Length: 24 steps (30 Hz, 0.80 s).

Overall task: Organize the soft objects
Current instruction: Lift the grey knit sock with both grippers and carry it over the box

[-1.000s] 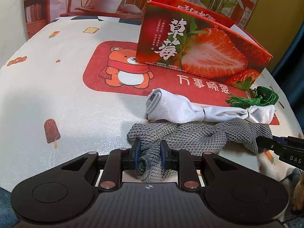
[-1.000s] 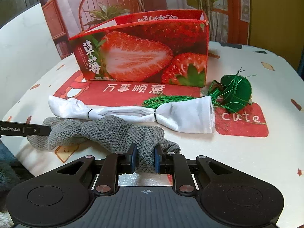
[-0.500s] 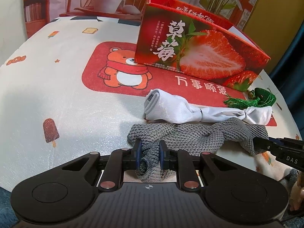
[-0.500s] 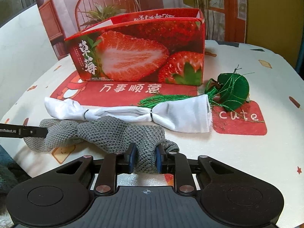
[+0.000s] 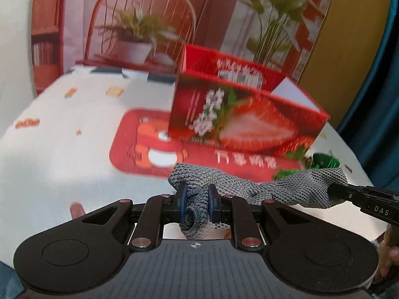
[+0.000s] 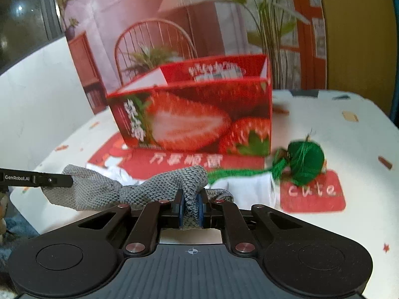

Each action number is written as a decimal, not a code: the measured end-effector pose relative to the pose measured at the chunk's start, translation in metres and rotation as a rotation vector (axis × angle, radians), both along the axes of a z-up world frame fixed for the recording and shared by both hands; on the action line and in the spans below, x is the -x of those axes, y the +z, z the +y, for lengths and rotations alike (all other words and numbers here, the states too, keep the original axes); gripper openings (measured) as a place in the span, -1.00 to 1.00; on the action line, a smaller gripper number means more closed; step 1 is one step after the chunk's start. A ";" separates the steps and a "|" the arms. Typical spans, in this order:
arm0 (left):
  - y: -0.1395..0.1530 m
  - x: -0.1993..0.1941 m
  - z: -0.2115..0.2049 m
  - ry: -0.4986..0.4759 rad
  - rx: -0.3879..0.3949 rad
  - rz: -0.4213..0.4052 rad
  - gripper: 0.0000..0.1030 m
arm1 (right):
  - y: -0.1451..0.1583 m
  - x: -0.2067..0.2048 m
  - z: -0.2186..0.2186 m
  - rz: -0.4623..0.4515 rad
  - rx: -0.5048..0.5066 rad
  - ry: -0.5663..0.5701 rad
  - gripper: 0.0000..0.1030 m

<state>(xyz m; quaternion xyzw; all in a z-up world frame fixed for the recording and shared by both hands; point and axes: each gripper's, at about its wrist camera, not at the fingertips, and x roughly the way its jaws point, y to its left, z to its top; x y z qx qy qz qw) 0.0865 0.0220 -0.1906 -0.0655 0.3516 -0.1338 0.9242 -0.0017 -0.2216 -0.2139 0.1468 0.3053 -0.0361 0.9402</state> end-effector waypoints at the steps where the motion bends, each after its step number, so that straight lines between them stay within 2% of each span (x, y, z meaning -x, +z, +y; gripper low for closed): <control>1: 0.004 0.000 -0.001 -0.002 -0.001 -0.017 -0.66 | 0.003 0.000 0.000 -0.012 0.005 0.001 -0.81; 6: 0.024 -0.002 -0.005 -0.016 -0.013 -0.083 -0.66 | 0.021 -0.004 -0.003 -0.062 0.025 0.000 -0.81; 16: 0.054 -0.024 -0.017 -0.039 -0.003 -0.155 -0.66 | 0.046 -0.022 -0.023 -0.130 0.041 -0.030 -0.81; 24: 0.076 -0.060 -0.034 -0.046 -0.025 -0.221 -0.66 | 0.073 -0.054 -0.050 -0.188 0.065 -0.050 -0.81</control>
